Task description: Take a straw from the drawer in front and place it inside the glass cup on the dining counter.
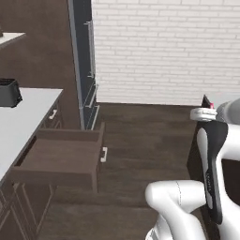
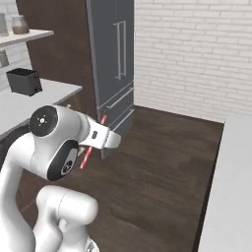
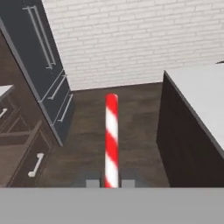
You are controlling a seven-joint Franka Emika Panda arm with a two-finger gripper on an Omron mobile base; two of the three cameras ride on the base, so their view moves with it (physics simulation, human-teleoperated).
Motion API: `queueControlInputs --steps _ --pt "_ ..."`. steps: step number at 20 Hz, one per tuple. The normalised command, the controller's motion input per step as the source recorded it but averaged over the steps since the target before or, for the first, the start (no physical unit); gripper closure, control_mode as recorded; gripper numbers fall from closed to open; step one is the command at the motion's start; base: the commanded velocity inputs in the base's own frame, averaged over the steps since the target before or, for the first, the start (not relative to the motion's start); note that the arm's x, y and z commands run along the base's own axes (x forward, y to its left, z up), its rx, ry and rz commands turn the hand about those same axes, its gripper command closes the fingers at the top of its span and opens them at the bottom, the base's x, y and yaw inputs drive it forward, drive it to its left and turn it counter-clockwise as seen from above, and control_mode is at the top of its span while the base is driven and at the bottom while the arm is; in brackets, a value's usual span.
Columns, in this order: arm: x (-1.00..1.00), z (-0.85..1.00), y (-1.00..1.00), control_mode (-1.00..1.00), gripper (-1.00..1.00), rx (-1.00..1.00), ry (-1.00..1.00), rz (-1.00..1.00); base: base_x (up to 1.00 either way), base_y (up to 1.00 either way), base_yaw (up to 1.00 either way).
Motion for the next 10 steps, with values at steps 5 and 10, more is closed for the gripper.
queueControlInputs --steps 5,10 --pt "0.0 0.0 0.0 1.0 1.0 0.0 0.0 0.0 1.0 -0.25 -0.09" --pt "0.0 0.0 0.0 1.0 1.0 0.0 0.0 0.0 1.0 -0.05 -0.12"
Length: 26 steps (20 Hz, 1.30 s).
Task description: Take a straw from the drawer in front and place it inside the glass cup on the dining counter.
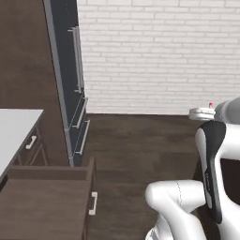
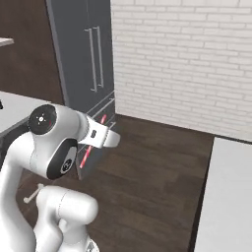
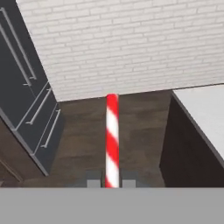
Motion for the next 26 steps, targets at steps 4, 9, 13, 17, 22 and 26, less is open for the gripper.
queueControlInputs --steps 4,9,13,17,22,26 --pt "0.0 0.0 0.0 1.0 1.0 0.0 0.0 0.0 1.0 -0.12 -0.12" --pt "0.0 0.0 0.0 1.0 1.0 0.0 0.0 0.0 1.0 -0.12 -0.11" --pt "0.0 0.0 0.0 1.0 1.0 0.0 0.0 0.0 1.0 -0.08 -0.11" --pt "0.0 0.0 0.0 1.0 1.0 0.0 0.0 0.0 1.0 -0.03 -0.14" --pt "0.0 0.0 0.0 1.0 1.0 0.0 0.0 0.0 1.0 0.0 -0.16" --pt "0.0 0.0 0.0 1.0 1.0 0.0 0.0 0.0 1.0 0.0 -0.23"
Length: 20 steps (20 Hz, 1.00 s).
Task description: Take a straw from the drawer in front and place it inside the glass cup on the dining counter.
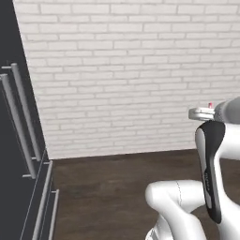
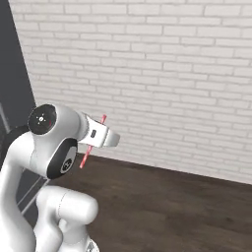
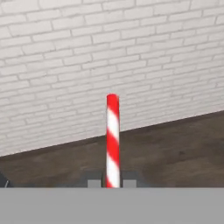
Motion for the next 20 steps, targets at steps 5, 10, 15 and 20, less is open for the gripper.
queueControlInputs --steps 5,10,15,20 --pt "0.0 0.0 0.0 1.0 1.0 0.0 0.0 0.0 0.97 0.0 -0.41" --pt "0.0 0.0 0.0 1.0 1.0 0.0 0.0 0.0 0.66 0.0 -0.63" --pt "0.0 0.0 0.0 1.0 1.0 0.0 0.0 0.0 0.42 0.0 -0.72" --pt "0.0 0.0 0.0 1.0 1.0 0.0 0.0 0.0 0.38 0.0 -0.74"
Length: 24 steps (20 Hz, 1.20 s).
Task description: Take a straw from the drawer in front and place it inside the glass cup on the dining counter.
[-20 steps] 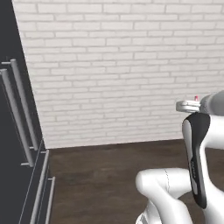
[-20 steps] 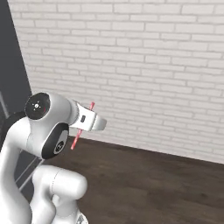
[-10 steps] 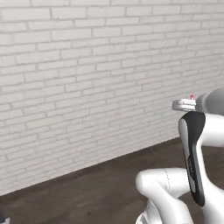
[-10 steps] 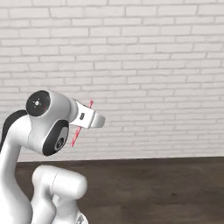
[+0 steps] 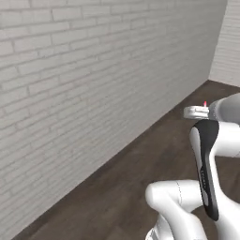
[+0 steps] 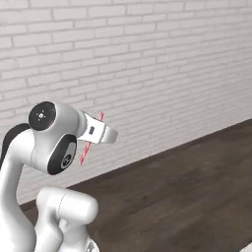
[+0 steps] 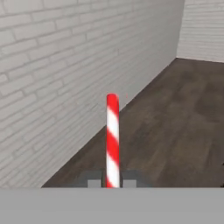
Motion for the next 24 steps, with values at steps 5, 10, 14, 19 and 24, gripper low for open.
queueControlInputs --steps 5,10,14,19,24 --pt "0.0 0.0 0.0 1.0 1.0 0.0 0.0 0.0 0.48 0.0 -0.71" --pt "0.0 0.0 0.0 1.0 1.0 0.0 0.0 0.0 0.54 0.04 -0.69" --pt "0.0 0.0 0.0 1.0 1.0 0.0 0.0 0.0 0.59 0.23 -0.67" --pt "0.0 0.0 0.0 1.0 1.0 0.0 0.0 0.0 0.69 0.5 -0.63" --pt "0.0 0.0 0.0 1.0 1.0 0.0 0.0 0.0 0.67 0.66 -0.63"
